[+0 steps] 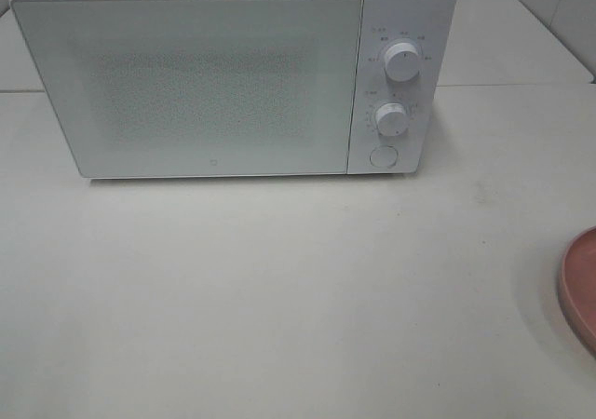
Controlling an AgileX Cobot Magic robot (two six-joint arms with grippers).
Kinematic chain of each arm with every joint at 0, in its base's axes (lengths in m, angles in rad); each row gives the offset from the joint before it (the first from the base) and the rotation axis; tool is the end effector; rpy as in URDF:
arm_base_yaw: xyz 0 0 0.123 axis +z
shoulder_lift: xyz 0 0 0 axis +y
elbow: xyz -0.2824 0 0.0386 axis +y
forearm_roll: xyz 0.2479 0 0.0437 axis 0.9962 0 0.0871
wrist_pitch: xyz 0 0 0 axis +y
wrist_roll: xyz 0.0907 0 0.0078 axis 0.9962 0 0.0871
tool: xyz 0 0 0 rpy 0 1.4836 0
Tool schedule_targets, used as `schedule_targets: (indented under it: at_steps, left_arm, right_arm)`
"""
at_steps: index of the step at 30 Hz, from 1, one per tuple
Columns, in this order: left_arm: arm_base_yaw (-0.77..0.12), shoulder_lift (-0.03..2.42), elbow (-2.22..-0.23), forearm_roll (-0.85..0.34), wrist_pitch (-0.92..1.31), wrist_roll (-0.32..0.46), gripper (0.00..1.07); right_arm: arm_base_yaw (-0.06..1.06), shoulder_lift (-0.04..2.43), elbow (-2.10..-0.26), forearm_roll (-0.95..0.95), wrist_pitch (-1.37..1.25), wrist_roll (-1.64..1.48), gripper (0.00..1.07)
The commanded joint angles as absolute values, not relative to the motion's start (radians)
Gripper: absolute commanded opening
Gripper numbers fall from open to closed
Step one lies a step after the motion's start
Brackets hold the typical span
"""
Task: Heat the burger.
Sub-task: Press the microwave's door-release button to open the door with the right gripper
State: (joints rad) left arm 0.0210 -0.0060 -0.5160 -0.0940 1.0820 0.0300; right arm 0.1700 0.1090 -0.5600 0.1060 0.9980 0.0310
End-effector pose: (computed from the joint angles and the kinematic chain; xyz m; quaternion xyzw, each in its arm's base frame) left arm -0.0086 -0.0077 0.2801 0.0067 0.8521 -0.0336 0.5223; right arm 0.0073 0.0095 0.2993 -0.0580 0.8465 0.1055 0.5187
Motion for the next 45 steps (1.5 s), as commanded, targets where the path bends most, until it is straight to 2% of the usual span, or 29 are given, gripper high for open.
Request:
schedule_targets:
  at_steps: [1,30,45]
  left_arm:
    - [0.022,-0.029,-0.517,-0.099,1.069,0.027,1.0]
    - [0.022,-0.029,-0.517,-0.099,1.069,0.027,1.0]
    - [0.022,-0.029,-0.517,-0.099,1.069,0.027,1.0]
  right_arm:
    - [0.163,0.18,-0.583,0.091,0.959,0.025,0.74]
    - [0.163,0.623,-0.576,0.088,0.586,0.025,0.73]
    - [0.163,0.906,-0.568,0.084,0.302,-0.009,0.73]
